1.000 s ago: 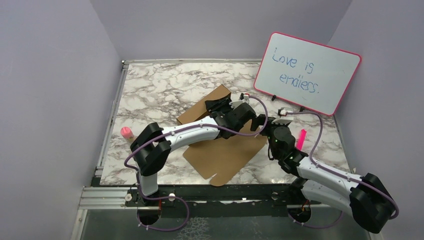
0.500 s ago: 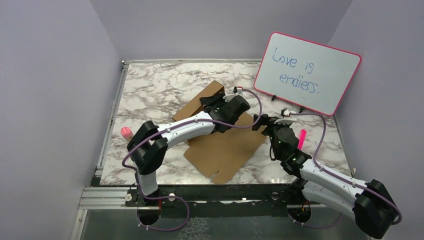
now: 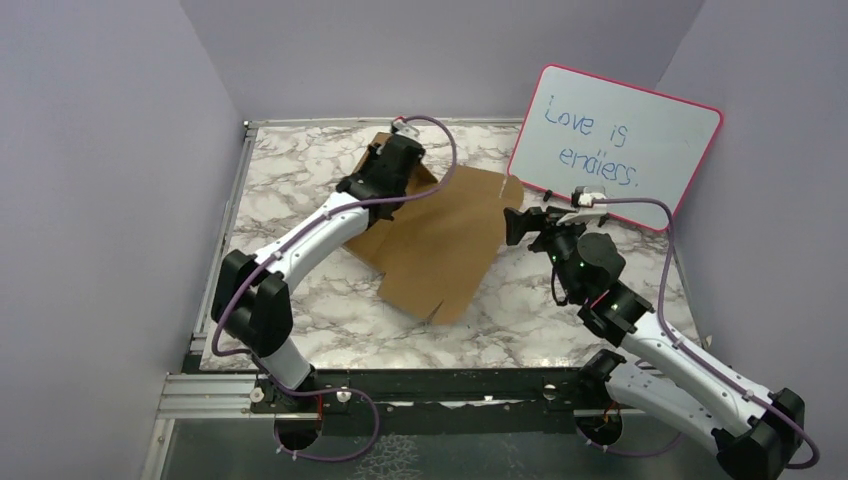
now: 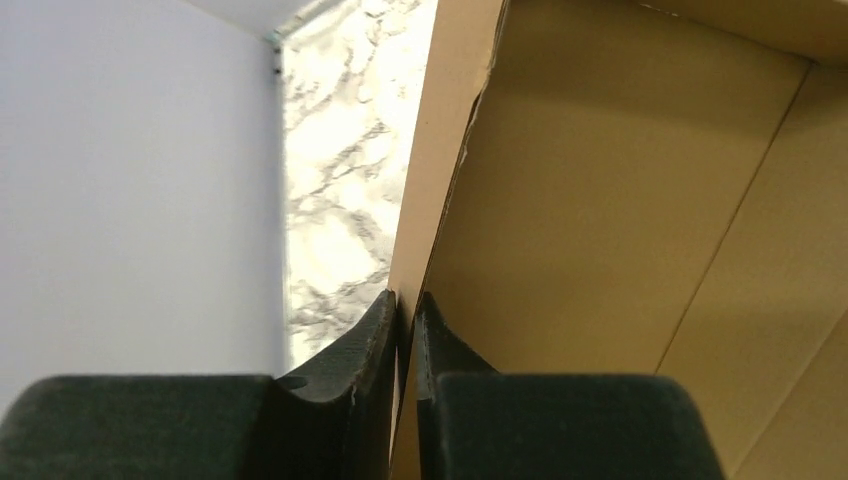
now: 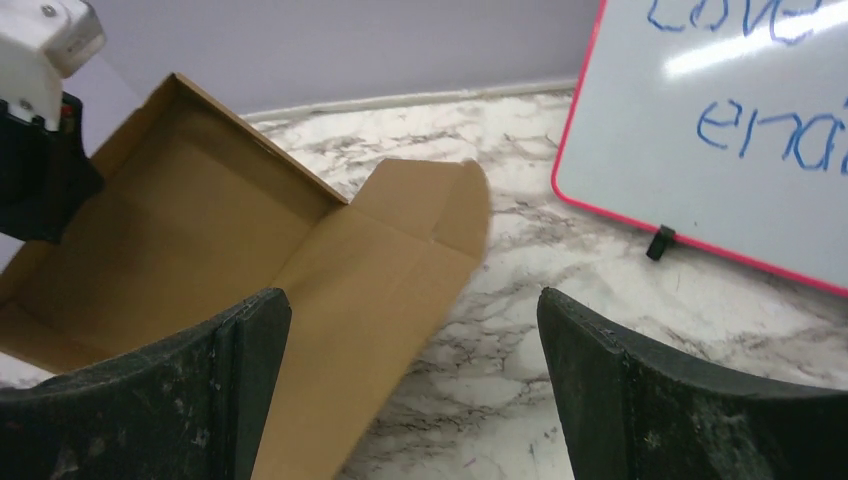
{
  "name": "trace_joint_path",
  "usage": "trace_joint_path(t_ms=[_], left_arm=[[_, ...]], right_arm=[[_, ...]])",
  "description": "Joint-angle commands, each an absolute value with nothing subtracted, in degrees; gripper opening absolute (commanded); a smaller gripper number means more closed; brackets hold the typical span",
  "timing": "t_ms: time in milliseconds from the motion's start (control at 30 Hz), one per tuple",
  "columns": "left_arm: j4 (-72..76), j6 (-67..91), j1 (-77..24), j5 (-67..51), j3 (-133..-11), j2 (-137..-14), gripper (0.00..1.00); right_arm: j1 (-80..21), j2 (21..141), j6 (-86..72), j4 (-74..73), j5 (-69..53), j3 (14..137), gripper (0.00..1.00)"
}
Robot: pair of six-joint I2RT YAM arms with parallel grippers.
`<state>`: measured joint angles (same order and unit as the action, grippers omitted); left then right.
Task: Fold the paper box
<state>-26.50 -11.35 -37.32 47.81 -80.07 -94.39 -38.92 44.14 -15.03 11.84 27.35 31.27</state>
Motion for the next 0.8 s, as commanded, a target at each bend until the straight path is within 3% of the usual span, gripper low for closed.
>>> trace_joint_path(t_ms=[0,367,567,767], left_arm=[[-26.8,-0.5,-28.1,26.1,-77.4,-90.6,0.11],[-20.1,19.1,-9.4,-6.6,-64.7,-90.4,0.11],[-11.0,29.9,-8.2,-12.5,-55.8,-89.6,0.12],[2.9,43.1,-8.4,-15.4,-44.2,-85.1,0.2]], right_arm=[[-38.7,44.1,-12.2,2.2,22.6,38.6,0.99],[-38.8,43.1,-9.9,-1.4,18.8,42.3,0.99],[-38.8,45.0,-8.3,-3.7,16.2,44.7,0.99],[-38.8,48.3,-6.3,-5.0,10.5,48.2,0.99]])
